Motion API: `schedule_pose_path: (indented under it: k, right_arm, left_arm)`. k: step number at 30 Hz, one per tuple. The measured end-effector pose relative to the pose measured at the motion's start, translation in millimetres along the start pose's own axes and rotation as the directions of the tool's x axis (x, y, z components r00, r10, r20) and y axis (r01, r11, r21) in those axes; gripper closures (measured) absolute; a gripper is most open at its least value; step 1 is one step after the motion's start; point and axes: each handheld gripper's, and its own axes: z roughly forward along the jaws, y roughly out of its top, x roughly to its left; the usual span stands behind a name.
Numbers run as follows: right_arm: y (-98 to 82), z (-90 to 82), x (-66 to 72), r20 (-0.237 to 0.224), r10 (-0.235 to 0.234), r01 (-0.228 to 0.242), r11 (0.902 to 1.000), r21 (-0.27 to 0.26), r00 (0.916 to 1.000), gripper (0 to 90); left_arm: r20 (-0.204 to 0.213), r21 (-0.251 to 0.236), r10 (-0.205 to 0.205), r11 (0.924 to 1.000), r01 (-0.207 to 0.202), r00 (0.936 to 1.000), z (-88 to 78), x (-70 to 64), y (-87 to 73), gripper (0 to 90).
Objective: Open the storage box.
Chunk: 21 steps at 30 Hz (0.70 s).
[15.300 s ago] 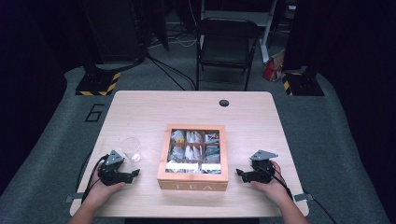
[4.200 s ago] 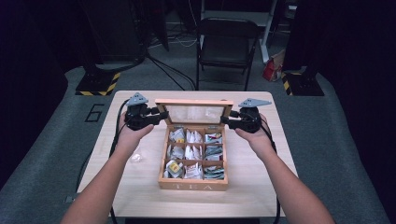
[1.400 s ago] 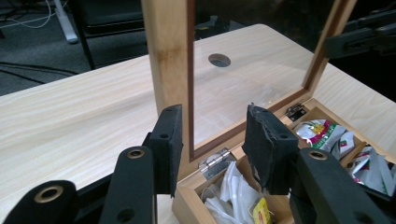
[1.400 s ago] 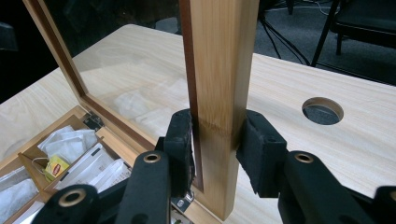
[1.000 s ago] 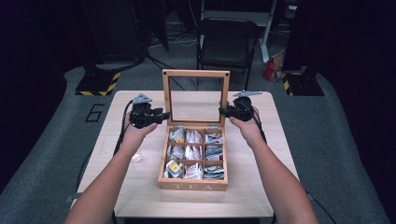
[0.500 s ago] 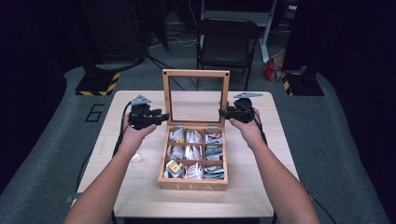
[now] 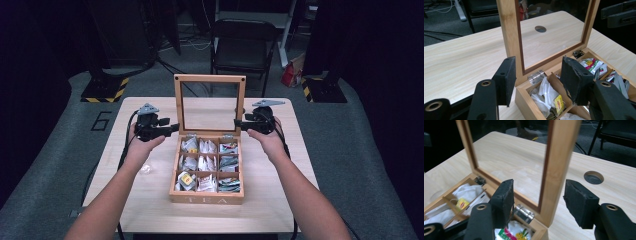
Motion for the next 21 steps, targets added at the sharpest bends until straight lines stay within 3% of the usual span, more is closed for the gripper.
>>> schedule_pose_path:
  k: [2, 6, 14, 21]
  right_arm:
    - [-1.3, -4.4, 6.9, -0.01, -0.036, 0.036, 0.9993, 0.005, 0.9993, 39.3]
    - [-6.9, -11.6, 13.8, -0.034, -0.06, 0.06, 0.9982, 0.0, 0.9976, 38.2]
    - [-16.0, -26.8, 20.2, -0.061, -0.07, 0.069, 0.9975, -0.014, 0.9957, 37.6]
    - [-27.7, -44.5, 29.0, -0.069, -0.092, 0.091, 0.9957, -0.017, 0.9933, 39.4]
  left_arm:
    - [-0.004, 0.001, 0.003, 1.0, -0.003, 1.0, -2.5, -1.4, -1.3, 45.7]
    - [-0.009, 0.014, 0.009, 0.9999, -0.009, 0.9999, -7.6, -2.9, -3.8, 45.5]
    - [0.01, 0.014, 0.029, 0.9995, -0.029, 0.9995, -18.7, -7.8, -8.2, 45.8]
    - [0.024, 0.011, 0.021, 0.9997, -0.021, 0.9995, -29.3, -13.7, -13.7, 45.8]
